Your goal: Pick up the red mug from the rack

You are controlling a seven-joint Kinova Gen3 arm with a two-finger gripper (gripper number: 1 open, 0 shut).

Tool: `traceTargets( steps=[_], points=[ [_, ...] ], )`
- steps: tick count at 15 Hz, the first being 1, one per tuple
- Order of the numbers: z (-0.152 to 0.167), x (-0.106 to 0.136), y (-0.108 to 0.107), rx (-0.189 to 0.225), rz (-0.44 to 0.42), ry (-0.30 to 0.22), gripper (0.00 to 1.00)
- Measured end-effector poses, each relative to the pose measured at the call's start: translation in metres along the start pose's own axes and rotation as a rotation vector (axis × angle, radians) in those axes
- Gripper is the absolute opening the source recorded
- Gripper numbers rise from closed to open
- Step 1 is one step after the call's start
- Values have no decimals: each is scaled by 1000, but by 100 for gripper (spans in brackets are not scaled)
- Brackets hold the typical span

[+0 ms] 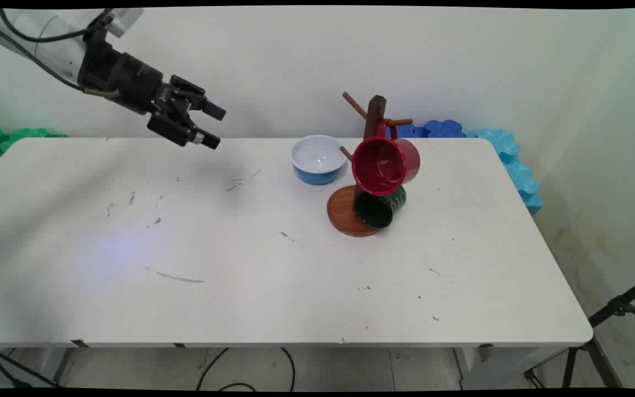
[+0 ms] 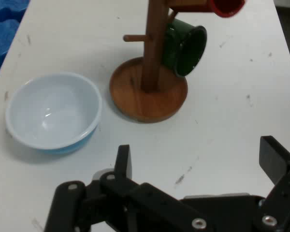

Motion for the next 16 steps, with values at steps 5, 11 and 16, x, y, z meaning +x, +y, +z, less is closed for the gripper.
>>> traceTargets(
  steps=[5, 11, 16],
  points=[
    [3, 12, 12, 40, -88, 28, 100],
    [27, 42, 45, 107, -121, 63, 100],
    [70, 73, 86, 160, -122, 66, 100]
  ],
)
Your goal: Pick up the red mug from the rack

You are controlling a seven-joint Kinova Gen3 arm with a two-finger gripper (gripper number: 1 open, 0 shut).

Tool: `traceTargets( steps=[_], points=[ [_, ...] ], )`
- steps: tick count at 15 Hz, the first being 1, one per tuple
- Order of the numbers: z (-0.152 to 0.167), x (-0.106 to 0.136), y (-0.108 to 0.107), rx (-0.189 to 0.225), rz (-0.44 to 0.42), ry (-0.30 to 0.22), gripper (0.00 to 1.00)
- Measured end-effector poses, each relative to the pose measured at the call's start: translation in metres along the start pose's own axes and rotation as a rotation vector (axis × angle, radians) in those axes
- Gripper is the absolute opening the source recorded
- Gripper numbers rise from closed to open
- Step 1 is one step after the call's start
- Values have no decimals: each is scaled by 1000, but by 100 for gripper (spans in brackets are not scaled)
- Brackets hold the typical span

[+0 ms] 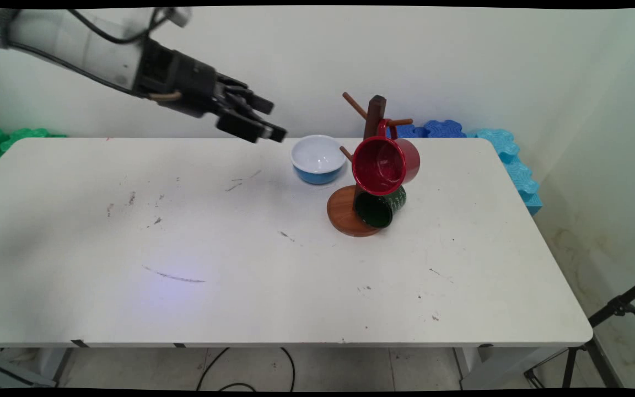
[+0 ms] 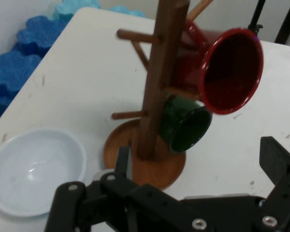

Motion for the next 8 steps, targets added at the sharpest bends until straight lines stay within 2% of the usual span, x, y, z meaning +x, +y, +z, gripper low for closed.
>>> traceTargets(
  steps=[3, 8],
  points=[
    [19, 11, 25, 11, 9, -6, 100],
    [58, 32, 67, 38, 27, -43, 100]
  ],
)
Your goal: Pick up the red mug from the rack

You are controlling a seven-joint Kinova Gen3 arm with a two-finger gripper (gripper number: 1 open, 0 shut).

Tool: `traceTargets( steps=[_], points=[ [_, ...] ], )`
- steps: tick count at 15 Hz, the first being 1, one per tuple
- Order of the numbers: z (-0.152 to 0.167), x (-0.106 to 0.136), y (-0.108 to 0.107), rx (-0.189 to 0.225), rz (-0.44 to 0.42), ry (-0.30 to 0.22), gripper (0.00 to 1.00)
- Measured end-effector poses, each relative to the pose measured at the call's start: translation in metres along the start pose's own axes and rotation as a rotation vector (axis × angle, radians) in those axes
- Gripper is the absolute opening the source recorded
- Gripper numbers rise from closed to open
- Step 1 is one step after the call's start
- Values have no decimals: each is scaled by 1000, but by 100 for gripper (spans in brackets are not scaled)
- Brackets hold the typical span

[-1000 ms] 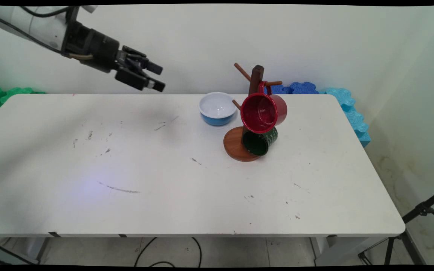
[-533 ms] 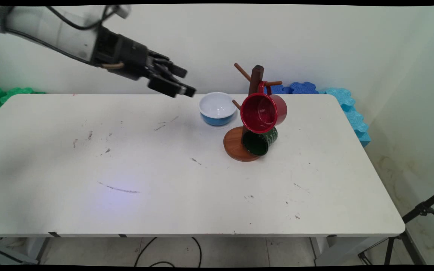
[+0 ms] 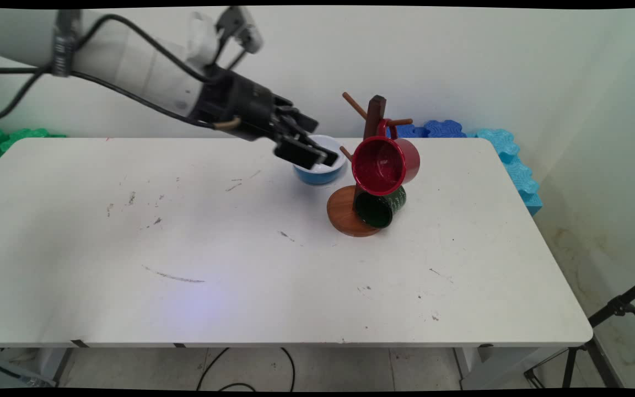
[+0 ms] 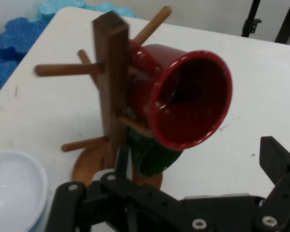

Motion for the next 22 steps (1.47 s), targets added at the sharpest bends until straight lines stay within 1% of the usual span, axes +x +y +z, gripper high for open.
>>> traceTargets(
  steps=[3, 6, 9, 11, 17, 22],
  points=[
    [17, 15, 23, 4, 6, -19, 100],
    [34, 26, 44, 10, 15, -45, 100],
    [49, 31, 57, 20, 20, -67, 100],
    [63, 36, 64, 38, 27, -82, 100],
    [97, 43, 74, 99, 49, -119, 100],
    [119, 43, 80, 128, 54, -130, 100]
  ],
)
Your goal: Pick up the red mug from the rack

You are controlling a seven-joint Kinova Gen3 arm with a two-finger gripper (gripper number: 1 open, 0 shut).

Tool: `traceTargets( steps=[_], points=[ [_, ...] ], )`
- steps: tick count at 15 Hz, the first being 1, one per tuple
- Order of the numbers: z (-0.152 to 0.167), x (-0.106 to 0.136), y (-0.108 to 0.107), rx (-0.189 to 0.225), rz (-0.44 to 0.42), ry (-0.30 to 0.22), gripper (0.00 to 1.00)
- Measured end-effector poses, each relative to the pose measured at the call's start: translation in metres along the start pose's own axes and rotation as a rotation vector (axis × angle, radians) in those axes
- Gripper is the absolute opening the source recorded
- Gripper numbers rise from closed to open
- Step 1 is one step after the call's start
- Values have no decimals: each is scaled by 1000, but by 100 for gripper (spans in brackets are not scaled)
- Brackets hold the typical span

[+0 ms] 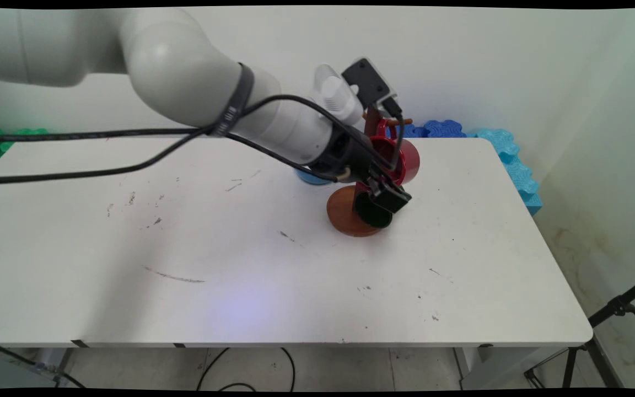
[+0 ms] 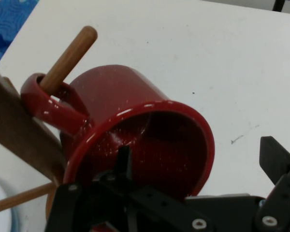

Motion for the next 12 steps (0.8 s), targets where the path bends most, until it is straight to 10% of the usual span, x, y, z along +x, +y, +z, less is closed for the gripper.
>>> traceTargets(
  steps=[11, 12],
  points=[
    [23, -5, 12, 26, 14, 15, 100],
    [25, -6, 13, 30, 15, 19, 0]
  ],
)
